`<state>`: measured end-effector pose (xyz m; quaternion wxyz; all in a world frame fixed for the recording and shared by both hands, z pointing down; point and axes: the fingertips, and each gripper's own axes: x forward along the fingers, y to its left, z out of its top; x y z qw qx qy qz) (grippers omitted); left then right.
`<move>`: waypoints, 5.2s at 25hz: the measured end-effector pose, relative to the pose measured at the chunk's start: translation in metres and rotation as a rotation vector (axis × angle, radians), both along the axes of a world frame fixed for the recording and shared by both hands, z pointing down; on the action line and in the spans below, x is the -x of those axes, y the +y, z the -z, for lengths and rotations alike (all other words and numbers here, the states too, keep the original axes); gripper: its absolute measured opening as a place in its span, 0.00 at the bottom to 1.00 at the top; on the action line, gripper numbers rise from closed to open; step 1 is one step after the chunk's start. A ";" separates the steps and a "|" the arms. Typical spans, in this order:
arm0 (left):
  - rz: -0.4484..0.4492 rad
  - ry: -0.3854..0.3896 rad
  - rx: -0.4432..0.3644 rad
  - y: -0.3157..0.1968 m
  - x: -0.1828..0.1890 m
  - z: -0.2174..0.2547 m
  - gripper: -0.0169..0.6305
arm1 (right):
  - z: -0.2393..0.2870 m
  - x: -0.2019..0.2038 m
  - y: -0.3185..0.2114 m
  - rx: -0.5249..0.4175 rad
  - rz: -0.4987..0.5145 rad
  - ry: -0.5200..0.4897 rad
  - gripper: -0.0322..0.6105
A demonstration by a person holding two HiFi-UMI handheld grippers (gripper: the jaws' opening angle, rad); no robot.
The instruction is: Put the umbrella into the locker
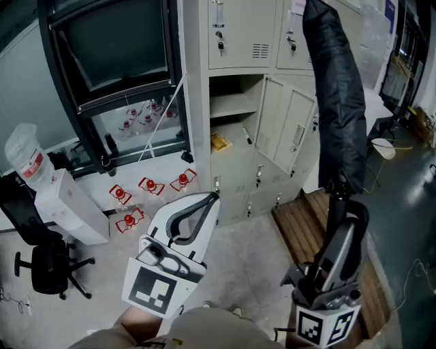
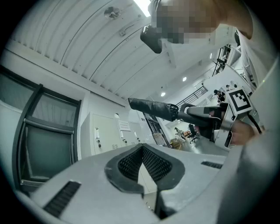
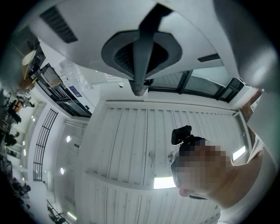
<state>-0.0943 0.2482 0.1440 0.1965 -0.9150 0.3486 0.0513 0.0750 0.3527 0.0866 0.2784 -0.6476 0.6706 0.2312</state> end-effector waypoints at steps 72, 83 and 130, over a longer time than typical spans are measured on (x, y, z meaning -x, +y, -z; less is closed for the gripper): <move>0.170 -0.102 0.284 -0.172 -0.106 -0.202 0.04 | -0.222 -0.074 -0.231 0.570 0.103 0.049 0.06; 0.153 -0.133 0.359 -0.253 -0.107 -0.237 0.04 | -0.282 -0.073 -0.316 0.720 0.092 0.049 0.06; 0.143 -0.122 0.601 -0.555 -0.107 -0.295 0.04 | -0.350 0.009 -0.701 0.969 0.206 0.181 0.06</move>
